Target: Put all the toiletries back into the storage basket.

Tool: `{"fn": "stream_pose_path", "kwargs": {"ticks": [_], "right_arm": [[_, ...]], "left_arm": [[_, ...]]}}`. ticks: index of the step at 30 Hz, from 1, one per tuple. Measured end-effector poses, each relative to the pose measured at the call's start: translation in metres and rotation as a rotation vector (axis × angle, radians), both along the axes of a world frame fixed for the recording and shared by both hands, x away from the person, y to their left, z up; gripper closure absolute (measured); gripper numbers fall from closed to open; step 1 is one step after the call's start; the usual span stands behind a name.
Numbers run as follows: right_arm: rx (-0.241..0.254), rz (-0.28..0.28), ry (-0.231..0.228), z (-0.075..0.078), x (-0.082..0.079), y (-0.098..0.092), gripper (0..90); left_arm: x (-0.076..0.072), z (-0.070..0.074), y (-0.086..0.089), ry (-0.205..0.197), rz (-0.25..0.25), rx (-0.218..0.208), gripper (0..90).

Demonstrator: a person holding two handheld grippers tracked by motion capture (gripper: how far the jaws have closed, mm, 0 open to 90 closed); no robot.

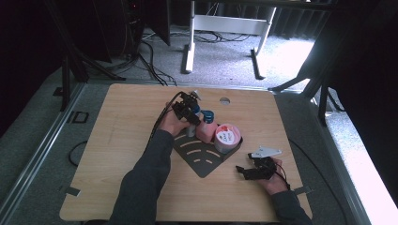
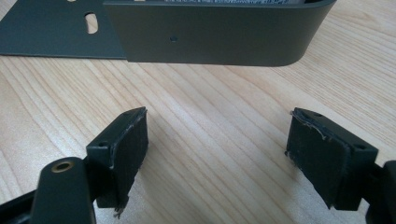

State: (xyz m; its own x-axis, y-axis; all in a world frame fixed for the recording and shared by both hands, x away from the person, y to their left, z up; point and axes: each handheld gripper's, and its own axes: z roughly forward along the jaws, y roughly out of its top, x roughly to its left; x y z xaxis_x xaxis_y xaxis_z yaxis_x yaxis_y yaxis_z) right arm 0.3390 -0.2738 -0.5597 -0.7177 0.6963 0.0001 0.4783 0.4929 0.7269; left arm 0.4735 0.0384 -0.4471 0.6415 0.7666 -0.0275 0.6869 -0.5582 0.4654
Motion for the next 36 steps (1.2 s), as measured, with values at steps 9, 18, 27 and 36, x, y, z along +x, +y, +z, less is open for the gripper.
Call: {"fn": "stream_pose_path", "kwargs": {"ticks": [9,18,27,36], "right_arm": [[-0.001,0.0,-0.001,0.0,0.0,0.0,20.4],[-0.001,0.0,-0.001,0.0,0.0,0.0,20.4],[-0.001,0.0,0.0,0.0,0.0,0.0,20.4],[0.0,0.0,0.0,0.0,0.0,0.0,20.4]], "left_arm": [[-0.004,0.005,0.004,-0.013,0.002,0.008,35.4],[-0.007,0.011,0.015,-0.012,0.008,0.021,30.5],[-0.014,0.016,0.023,-0.011,-0.026,0.023,30.8],[-0.025,0.025,0.03,-0.027,-0.051,0.027,31.1]]}}
